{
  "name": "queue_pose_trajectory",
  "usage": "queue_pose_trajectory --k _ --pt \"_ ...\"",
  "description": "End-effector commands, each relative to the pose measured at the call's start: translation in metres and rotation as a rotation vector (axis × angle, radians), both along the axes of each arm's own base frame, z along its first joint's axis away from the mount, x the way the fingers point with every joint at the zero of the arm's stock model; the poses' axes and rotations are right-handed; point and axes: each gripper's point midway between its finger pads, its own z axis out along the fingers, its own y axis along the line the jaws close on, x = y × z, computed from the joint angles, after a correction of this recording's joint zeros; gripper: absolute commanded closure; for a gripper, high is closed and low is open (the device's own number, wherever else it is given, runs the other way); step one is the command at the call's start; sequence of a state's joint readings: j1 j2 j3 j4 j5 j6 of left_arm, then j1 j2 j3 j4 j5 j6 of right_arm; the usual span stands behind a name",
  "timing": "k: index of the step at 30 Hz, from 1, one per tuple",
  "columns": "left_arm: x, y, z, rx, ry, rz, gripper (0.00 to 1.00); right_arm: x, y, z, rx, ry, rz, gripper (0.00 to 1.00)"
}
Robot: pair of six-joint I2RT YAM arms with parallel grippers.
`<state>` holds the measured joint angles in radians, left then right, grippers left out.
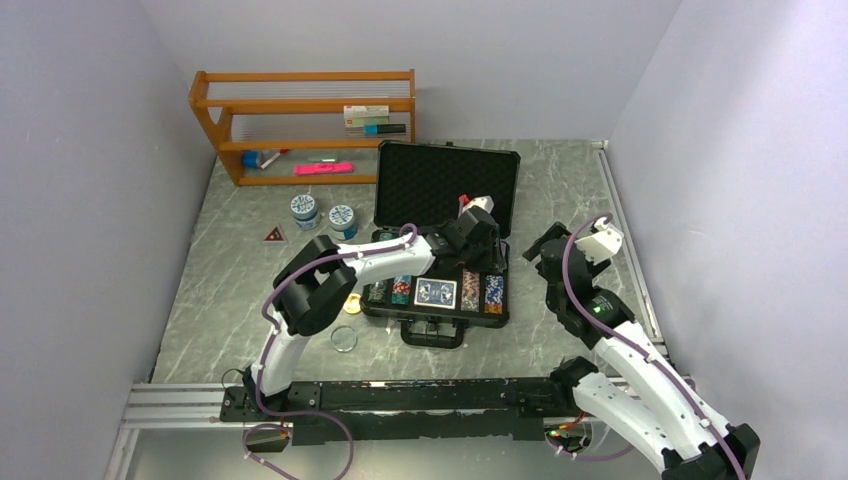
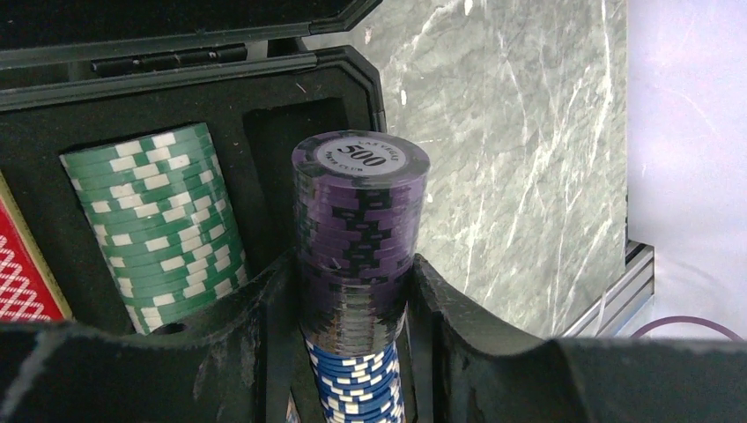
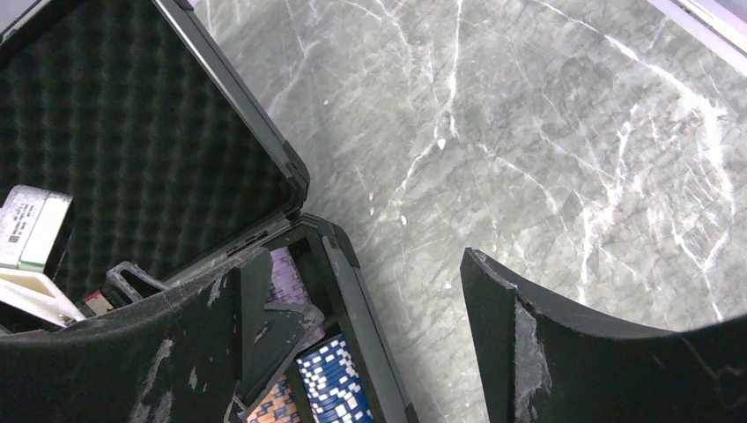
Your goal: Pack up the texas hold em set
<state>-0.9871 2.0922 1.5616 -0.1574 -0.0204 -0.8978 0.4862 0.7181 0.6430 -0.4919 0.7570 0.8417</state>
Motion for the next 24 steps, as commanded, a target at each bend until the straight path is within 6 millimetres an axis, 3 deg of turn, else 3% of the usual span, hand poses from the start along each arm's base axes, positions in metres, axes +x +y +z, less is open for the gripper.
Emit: queue_pose_trajectory --k 1,4,8,15,24 --pt "0.0023 -0.0154 0.0388 -0.051 -0.021 -0.011 0.81 0.0035 0.0000 0.0036 0.014 -0.022 -0.001 0.16" --pt "0.0007 -0.0143 0.0378 -0.038 -0.009 -0.014 0.78 0.0035 -0.0008 0.0033 0.015 -0.021 -0.003 0.16" --pt "-0.0045 -0.0171 0.0422 -0.070 -0.005 -0.040 0.62 0.0039 -0.0007 0.0026 0.017 -0.017 0.001 0.16" --pt "-0.0045 -0.0160 0.0401 -0.057 -0.011 -0.048 0.57 0.0059 0.0003 0.0044 0.018 -0.018 0.012 0.16" --pt "-0.0067 -0.0208 0.0395 -0.068 -0.016 -0.081 0.35 0.0064 0.0005 0.0035 0.016 -0.008 0.019 0.15"
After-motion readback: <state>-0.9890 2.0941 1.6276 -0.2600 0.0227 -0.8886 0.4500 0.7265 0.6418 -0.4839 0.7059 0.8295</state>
